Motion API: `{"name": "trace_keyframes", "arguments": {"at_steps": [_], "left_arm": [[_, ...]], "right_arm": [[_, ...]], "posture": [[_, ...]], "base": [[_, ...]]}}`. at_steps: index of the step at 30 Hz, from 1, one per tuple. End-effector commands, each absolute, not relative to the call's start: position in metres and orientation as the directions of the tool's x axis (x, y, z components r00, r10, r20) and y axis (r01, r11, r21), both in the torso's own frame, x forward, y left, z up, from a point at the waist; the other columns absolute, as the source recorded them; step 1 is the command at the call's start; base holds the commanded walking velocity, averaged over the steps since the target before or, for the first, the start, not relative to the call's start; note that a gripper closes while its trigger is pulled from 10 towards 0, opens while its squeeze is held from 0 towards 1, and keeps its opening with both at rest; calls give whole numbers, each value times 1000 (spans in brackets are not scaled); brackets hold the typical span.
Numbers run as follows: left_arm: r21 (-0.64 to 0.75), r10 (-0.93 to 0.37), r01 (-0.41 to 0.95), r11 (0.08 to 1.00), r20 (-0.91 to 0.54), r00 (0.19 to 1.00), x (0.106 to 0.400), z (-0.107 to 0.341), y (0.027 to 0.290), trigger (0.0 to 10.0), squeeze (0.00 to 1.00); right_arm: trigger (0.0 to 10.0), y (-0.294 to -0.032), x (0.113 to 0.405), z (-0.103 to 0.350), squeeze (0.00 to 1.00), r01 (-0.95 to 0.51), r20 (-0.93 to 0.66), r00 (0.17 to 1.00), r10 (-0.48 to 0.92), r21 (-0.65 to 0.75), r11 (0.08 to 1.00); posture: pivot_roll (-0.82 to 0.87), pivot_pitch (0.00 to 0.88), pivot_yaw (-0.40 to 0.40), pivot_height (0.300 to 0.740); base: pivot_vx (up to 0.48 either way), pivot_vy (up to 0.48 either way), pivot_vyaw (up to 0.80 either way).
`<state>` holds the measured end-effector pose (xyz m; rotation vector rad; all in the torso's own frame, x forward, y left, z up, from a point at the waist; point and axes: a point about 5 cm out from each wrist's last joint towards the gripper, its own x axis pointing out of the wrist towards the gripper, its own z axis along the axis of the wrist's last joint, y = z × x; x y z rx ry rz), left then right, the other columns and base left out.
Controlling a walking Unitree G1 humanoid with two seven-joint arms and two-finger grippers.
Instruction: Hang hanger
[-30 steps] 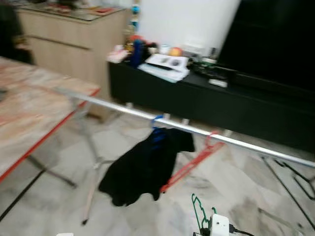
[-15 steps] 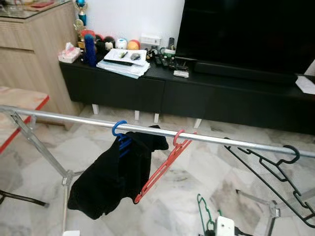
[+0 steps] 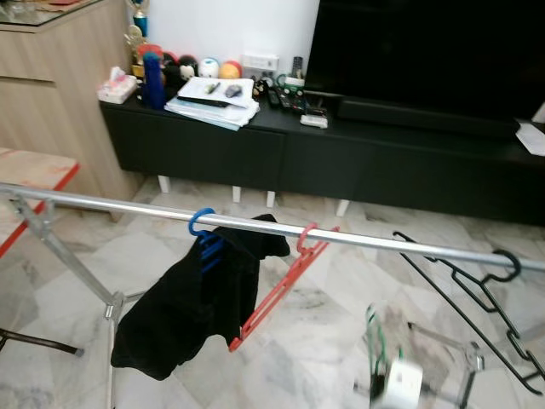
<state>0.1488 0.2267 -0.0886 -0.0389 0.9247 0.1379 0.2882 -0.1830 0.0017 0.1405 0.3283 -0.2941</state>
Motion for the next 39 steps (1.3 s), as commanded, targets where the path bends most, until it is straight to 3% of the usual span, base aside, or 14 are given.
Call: {"name": "trace_keyframes", "arguments": {"at_steps": [1, 15, 24, 39], "left_arm": [[34, 100, -128, 991, -825, 556, 137, -94, 226, 10000, 0], [44, 79, -76, 996, -833, 548, 136, -95, 223, 10000, 0], [51, 74, -57, 997, -833, 548, 137, -95, 222, 10000, 0], [62, 71, -34, 997, -840, 538, 134, -96, 219, 10000, 0]], "right_arm": [[10000, -189, 300, 20, 0, 323, -241, 925, -294, 90, 942], [10000, -180, 286, 5, 0, 269, -278, 932, -233, 100, 958], [10000, -165, 300, 21, 0, 155, -192, 972, -139, 73, 985], [10000, -182, 318, 49, 0, 272, -92, 960, -263, 108, 956]], "posture": [[21, 97, -79, 740], [17, 70, -71, 740], [18, 68, -71, 740], [21, 76, -74, 740]], "base": [[0, 0, 0], [0, 0, 0], [0, 0, 0], [0, 0, 0]]}}
